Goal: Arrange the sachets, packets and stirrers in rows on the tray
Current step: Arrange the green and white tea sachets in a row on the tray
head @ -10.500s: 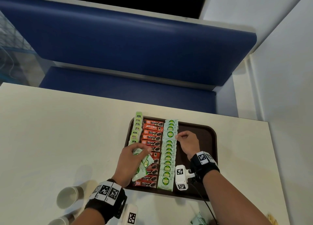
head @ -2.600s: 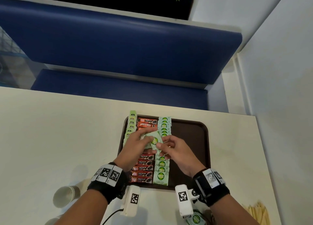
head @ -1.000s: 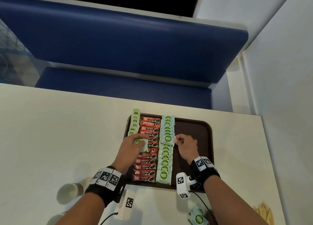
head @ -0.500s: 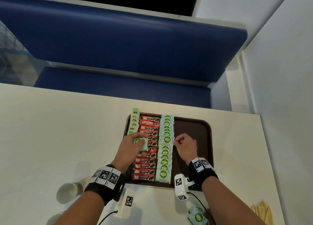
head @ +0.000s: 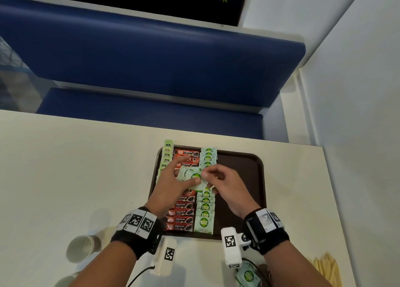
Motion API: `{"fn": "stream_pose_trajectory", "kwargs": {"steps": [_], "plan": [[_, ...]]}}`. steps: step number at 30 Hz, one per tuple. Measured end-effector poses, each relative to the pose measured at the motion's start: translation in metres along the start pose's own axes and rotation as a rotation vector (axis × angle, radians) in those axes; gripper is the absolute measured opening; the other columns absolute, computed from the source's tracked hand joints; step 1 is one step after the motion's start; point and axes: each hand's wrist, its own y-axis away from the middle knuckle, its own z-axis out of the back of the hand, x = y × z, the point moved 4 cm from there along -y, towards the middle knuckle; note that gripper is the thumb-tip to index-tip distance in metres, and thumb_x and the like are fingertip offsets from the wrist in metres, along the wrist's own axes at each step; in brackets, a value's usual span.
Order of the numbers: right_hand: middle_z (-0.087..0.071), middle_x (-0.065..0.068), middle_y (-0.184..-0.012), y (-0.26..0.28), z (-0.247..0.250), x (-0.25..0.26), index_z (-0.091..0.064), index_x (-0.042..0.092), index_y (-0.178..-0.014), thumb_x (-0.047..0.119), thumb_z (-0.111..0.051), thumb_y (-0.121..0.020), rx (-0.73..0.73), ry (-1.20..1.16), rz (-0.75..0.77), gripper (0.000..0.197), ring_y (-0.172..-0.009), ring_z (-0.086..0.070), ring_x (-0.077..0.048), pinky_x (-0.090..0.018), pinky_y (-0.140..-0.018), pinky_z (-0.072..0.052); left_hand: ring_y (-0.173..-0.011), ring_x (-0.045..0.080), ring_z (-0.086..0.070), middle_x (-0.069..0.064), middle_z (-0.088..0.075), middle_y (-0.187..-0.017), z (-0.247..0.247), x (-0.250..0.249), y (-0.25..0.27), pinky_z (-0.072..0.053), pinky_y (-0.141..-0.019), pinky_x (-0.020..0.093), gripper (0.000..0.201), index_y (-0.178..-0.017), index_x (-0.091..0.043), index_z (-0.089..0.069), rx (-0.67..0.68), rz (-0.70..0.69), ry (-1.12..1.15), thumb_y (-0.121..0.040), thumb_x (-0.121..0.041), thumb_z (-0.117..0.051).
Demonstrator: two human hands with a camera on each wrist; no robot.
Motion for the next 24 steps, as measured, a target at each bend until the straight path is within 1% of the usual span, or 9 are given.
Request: {"fn": "stream_pose_trajectory", "kwargs": {"steps": [3,5,7,10,13,15,18,21,24], "plan": [[-0.076,-0.011,-0.100,0.004,0.006,0.010,-0.078,0.015,-0.106,0.018,-0.077,-0.095,0.005,-0.052,0.041,0.011,-0.081,-0.069,-0.016,-0.029,-0.076,-0.056,-0.089,0.024,-0.080,-0.008,-0.076,-0.119,0.004,-0.005,0.002,-0.063,-0.063,0.029,0.045,-0.121,-0.035,-0.073,-0.058,-0.056,-0.058,-0.082,-0.025,-0.093],[-0.077,-0.013,-0.096,0.005,0.009,0.012,-0.078,0.012,-0.105,0.011,-0.077,-0.095,-0.013,-0.047,0.054,0.010,-0.079,-0.069,-0.017,-0.030,-0.078,-0.058,-0.081,0.031,-0.080,-0.005,-0.080,-0.108,0.003,-0.007,0.002,-0.060,-0.056,0.030,0.031,-0.112,-0.027,-0.074,-0.065,-0.050,-0.048,-0.086,-0.032,-0.091],[-0.077,-0.012,-0.096,0.006,0.010,0.015,-0.079,0.012,-0.103,0.010,-0.077,-0.095,-0.053,-0.041,0.071,0.009,-0.079,-0.070,-0.016,-0.030,-0.078,-0.060,-0.076,0.035,-0.077,0.003,-0.082,-0.101,-0.001,-0.007,0.004,-0.057,-0.052,0.033,0.025,-0.110,-0.021,-0.074,-0.036,-0.029,-0.026,-0.093,-0.036,-0.083],[-0.078,-0.009,-0.097,0.007,0.010,0.019,-0.079,0.015,-0.103,0.012,-0.077,-0.094,-0.135,-0.049,0.104,0.009,-0.080,-0.070,-0.015,-0.030,-0.079,-0.061,-0.081,0.032,-0.077,0.010,-0.082,-0.101,-0.007,-0.005,0.006,-0.055,-0.054,0.031,0.024,-0.113,-0.015,-0.073,0.019,0.017,0.047,-0.099,-0.036,-0.075],[-0.080,-0.006,-0.098,0.008,0.009,0.013,-0.077,0.016,-0.107,0.022,-0.081,-0.092,-0.179,-0.110,0.045,0.017,-0.081,-0.071,-0.014,-0.030,-0.078,-0.059,-0.081,0.030,-0.080,0.009,-0.083,-0.102,-0.008,-0.007,0.007,-0.056,-0.054,0.032,0.021,-0.111,-0.013,-0.071,-0.004,0.003,0.067,-0.101,-0.032,-0.074],[-0.080,-0.005,-0.099,0.009,0.006,0.006,-0.077,0.016,-0.107,0.028,-0.082,-0.091,-0.114,-0.064,-0.010,0.020,-0.083,-0.071,-0.013,-0.029,-0.077,-0.057,-0.076,0.027,-0.080,0.005,-0.083,-0.101,-0.006,-0.008,0.007,-0.056,-0.052,0.031,0.018,-0.108,-0.015,-0.071,-0.037,-0.028,0.046,-0.101,-0.031,-0.074],[-0.079,-0.003,-0.098,0.006,0.012,0.002,-0.079,0.016,-0.103,0.024,-0.079,-0.093,-0.070,-0.014,-0.014,0.013,-0.078,-0.066,-0.003,-0.020,-0.070,-0.051,-0.071,0.030,-0.076,0.003,-0.083,-0.098,-0.003,-0.006,0.005,-0.055,-0.050,0.032,0.015,-0.104,-0.018,-0.073,-0.057,-0.050,-0.012,-0.099,-0.032,-0.077],[-0.080,0.007,-0.099,-0.008,0.029,-0.004,-0.080,0.019,-0.103,0.021,-0.073,-0.098,-0.208,0.012,0.031,0.008,-0.077,-0.066,0.006,-0.013,-0.067,-0.049,-0.070,0.040,-0.074,0.000,-0.082,-0.094,0.005,0.002,0.001,-0.058,-0.053,0.040,0.008,-0.098,-0.024,-0.077,-0.128,-0.029,-0.041,-0.100,-0.031,-0.076],[-0.079,0.009,-0.098,-0.026,0.042,-0.024,-0.078,0.020,-0.099,0.020,-0.070,-0.101,-0.313,0.074,0.023,0.009,-0.091,-0.070,-0.004,-0.014,-0.075,-0.047,-0.081,0.038,-0.080,0.003,-0.082,-0.103,0.013,0.010,0.001,-0.065,-0.073,0.062,0.010,-0.101,-0.018,-0.077,-0.185,0.025,0.008,-0.101,-0.027,-0.075]]}}
